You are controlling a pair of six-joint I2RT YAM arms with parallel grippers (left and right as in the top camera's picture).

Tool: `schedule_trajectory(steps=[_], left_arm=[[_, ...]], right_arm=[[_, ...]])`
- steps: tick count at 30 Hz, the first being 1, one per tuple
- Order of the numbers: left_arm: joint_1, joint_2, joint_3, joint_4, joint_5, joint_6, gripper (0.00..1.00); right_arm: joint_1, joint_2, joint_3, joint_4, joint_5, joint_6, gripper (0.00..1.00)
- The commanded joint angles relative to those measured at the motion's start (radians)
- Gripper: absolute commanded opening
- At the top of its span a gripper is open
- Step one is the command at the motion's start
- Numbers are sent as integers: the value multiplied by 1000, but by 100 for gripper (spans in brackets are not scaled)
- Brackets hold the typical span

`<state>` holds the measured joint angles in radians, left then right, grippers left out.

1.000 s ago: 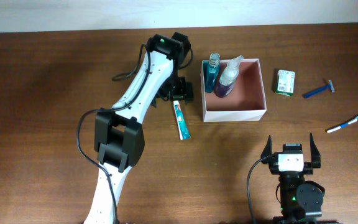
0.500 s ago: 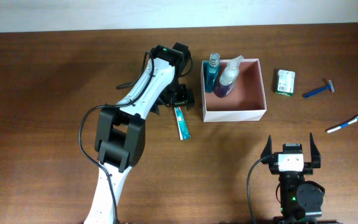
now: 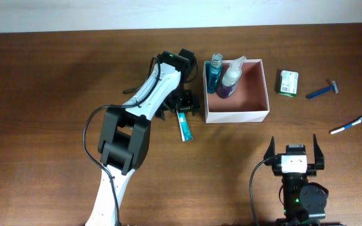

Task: Pack container
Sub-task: 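Lower the left gripper onto the Colgate toothpaste tube and grasp, then lift the toothpaste tube and lower it into the pink box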

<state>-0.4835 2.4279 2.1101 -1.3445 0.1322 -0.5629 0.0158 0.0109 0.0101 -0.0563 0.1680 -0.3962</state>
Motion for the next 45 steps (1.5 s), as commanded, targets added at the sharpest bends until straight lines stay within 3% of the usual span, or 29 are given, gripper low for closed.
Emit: schedule_trajectory(steps=[1, 10, 12, 14, 30, 34, 38, 42, 45], left_arm=[[-1, 14, -18, 6, 13, -10, 99], [-1, 14, -48, 41, 10, -26, 98], [-1, 14, -48, 48, 10, -26, 83], [-1, 14, -48, 55, 10, -26, 77], [-1, 44, -48, 73, 10, -24, 71], [-1, 48, -48, 73, 10, -24, 50], [-1, 48, -48, 73, 10, -24, 37], [-1, 48, -47, 77, 10, -18, 33], [0, 48, -30, 70, 10, 23, 25]], right_arm=[[10, -7, -5, -8, 16, 0, 99], [10, -7, -5, -8, 17, 0, 99], [10, -7, -5, -8, 16, 0, 99], [10, -7, -5, -8, 17, 0, 99], [10, -7, -5, -8, 16, 0, 99], [10, -7, -5, -8, 16, 0, 99], [10, -7, -5, -8, 17, 0, 99], [10, -7, -5, -8, 16, 0, 99], [10, -7, -5, -8, 17, 0, 99]])
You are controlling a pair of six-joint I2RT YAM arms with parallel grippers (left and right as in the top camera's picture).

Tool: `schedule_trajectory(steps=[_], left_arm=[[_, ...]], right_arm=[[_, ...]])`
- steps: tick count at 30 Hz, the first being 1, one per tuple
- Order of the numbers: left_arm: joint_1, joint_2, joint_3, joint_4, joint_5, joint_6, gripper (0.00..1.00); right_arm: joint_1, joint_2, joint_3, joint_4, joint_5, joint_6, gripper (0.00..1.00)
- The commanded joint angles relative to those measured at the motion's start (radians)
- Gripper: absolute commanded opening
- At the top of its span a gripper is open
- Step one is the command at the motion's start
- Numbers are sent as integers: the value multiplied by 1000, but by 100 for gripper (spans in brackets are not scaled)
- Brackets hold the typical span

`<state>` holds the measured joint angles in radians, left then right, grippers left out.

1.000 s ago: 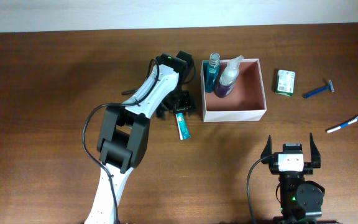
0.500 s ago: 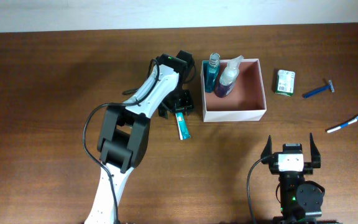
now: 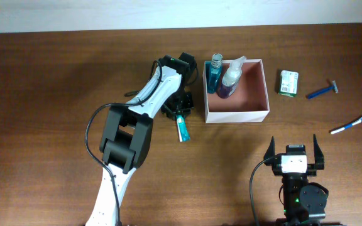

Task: Pack container
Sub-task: 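Lift the toothpaste tube and lower it into the pink box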

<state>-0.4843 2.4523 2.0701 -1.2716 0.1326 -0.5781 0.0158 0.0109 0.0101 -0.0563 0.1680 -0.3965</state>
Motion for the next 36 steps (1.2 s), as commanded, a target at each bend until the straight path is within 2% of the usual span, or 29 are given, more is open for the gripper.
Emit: schedule_trajectory(steps=[1, 3, 13, 22, 27, 31, 35, 36], left_arm=[[1, 23, 25, -14, 10, 41, 23], [2, 23, 53, -28, 10, 53, 19], [3, 23, 297, -119, 0, 110, 18], [31, 23, 774, -251, -48, 124, 20], [6, 23, 962, -250, 27, 124, 20], [-57, 23, 1009, -217, 47, 130, 20], [-151, 27, 1009, -140, 27, 234, 20], [-171, 27, 1009, -122, 20, 266, 23]], right_arm=[[10, -7, -5, -8, 16, 1, 99], [10, -7, -5, -8, 17, 1, 99], [10, -7, -5, -8, 16, 1, 99], [10, -7, -5, -8, 17, 1, 99], [10, -7, -5, -8, 16, 1, 99], [10, -7, -5, -8, 16, 1, 99], [10, -7, -5, -8, 17, 1, 99], [10, -7, -5, -8, 17, 1, 99]])
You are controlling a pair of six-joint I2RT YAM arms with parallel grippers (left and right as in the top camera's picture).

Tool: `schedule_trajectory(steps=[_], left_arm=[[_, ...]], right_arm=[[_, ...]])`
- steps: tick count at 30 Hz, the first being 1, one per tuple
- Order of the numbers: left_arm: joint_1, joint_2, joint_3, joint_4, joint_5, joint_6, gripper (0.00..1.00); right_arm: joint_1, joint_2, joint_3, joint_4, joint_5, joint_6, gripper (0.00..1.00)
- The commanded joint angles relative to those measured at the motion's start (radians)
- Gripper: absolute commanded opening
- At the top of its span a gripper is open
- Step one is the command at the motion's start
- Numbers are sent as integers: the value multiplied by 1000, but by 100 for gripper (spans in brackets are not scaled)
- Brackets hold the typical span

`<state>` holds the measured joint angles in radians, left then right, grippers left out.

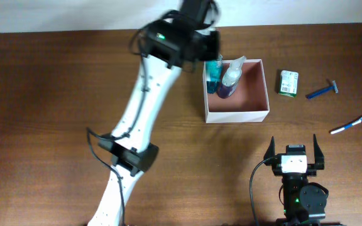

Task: Pack container
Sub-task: 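Lift the toothpaste tube and lower it into the pink box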

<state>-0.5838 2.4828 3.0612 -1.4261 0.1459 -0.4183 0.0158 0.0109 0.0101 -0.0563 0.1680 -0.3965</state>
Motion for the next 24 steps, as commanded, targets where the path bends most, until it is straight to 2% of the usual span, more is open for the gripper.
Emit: schedule_trajectory(steps=[1, 5, 10, 14, 17, 22, 24], left_arm=[[-92, -1, 18, 49, 1, 137, 24], [-172, 16, 16, 104, -51, 244, 25], [-212, 65, 16, 109, -116, 274, 25], [-203, 119, 16, 109, -116, 290, 25], [-198, 135, 16, 118, -116, 290, 34], [-187, 153, 16, 127, -116, 290, 35], [-185, 153, 16, 125, -116, 290, 42]], right_arm=[[10, -7, -5, -8, 16, 1, 99], [10, -7, -5, -8, 16, 1, 99], [10, -7, -5, -8, 16, 1, 99], [10, -7, -5, -8, 17, 1, 99], [10, -7, -5, -8, 16, 1, 99], [10, -7, -5, -8, 16, 1, 99], [10, -7, -5, -8, 16, 1, 99]])
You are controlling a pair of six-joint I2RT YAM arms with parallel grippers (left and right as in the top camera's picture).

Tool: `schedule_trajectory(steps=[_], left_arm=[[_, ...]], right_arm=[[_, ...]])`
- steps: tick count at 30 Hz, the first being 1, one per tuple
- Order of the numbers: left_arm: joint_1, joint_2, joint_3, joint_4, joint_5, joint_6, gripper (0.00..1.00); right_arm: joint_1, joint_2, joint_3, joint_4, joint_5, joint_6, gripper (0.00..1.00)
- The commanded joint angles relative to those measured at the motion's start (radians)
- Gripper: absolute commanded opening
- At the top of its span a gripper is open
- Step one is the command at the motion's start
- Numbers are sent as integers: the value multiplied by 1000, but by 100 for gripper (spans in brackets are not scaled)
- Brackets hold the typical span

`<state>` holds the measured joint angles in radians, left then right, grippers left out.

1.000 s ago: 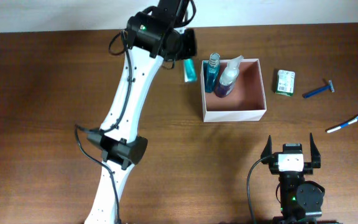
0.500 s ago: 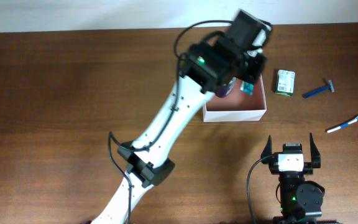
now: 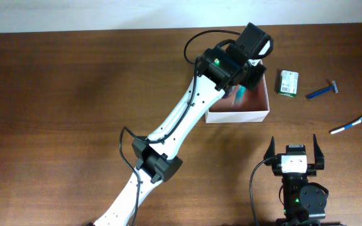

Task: Pack container
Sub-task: 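Lift the toothpaste tube and lower it into the pink box, then open the left gripper and retract the arm leftward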

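The white box with a pink floor [image 3: 256, 108] stands right of the table's middle. My left arm reaches across its left half, and the left gripper [image 3: 239, 94] hangs over the inside of the box, shut on a small teal-and-white tube [image 3: 238, 95] of which only a sliver shows. Whatever stands in the box's left end is hidden under the arm. My right gripper [image 3: 293, 149] sits at the near edge, open and holding nothing.
Right of the box lie a small green-and-white packet [image 3: 288, 83], a blue razor [image 3: 322, 91] and a blue-and-white toothbrush [image 3: 355, 122]. The wooden table [image 3: 55, 113] stretches away to the left.
My left arm has swung right from the box's far left corner to over the inside of the box. The teal tube now shows at the gripper; the two bottles have gone out of sight under the arm.
At first my left gripper was down beside the teal tube lying left of the box, then right on it. Later the tube was gone from the table and the arm was raised by the box's far left corner. Now the gripper holds the tube over the box.
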<state>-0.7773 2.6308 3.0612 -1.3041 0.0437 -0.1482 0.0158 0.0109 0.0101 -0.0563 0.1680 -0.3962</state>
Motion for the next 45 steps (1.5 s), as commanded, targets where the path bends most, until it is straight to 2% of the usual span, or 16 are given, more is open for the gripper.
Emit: schedule_trajectory(steps=[1, 7, 8, 9, 11, 13, 15, 18, 20, 25, 30, 35, 38, 45], left_arm=[[8, 4, 16, 4, -13, 20, 44], [8, -39, 41, 2, 39, 21, 65], [8, -57, 47, 2, 39, 23, 72], [8, -78, 53, 0, 37, 25, 86], [16, -128, 64, -7, 21, 39, 99], [29, -181, 68, -29, -82, 37, 100], [50, -233, 68, -66, -252, 18, 99], [100, -290, 68, -146, -511, -87, 99], [153, -315, 68, -224, -623, -179, 99], [313, -319, 61, -383, -628, -360, 99], [492, -319, -13, -383, -494, -345, 99], [598, -318, -85, -378, -484, -360, 99], [644, -318, -140, -375, -483, -408, 99], [689, -318, -285, -373, -483, -409, 99]], right_arm=[[10, -7, -5, -8, 16, 0, 99], [10, -7, -5, -8, 16, 0, 99], [10, -7, -5, -8, 17, 0, 99], [10, -7, -5, -8, 17, 0, 99], [10, -7, -5, -8, 16, 0, 99], [10, -7, -5, -8, 17, 0, 99], [10, -7, -5, -8, 16, 0, 99], [10, -7, -5, -8, 16, 0, 99], [10, -7, -5, -8, 17, 0, 99], [10, -7, -5, -8, 17, 0, 99], [10, -7, -5, -8, 17, 0, 99], [10, -7, -5, -8, 17, 0, 99], [10, -7, -5, -8, 16, 0, 99], [9, -7, -5, -8, 17, 0, 99]])
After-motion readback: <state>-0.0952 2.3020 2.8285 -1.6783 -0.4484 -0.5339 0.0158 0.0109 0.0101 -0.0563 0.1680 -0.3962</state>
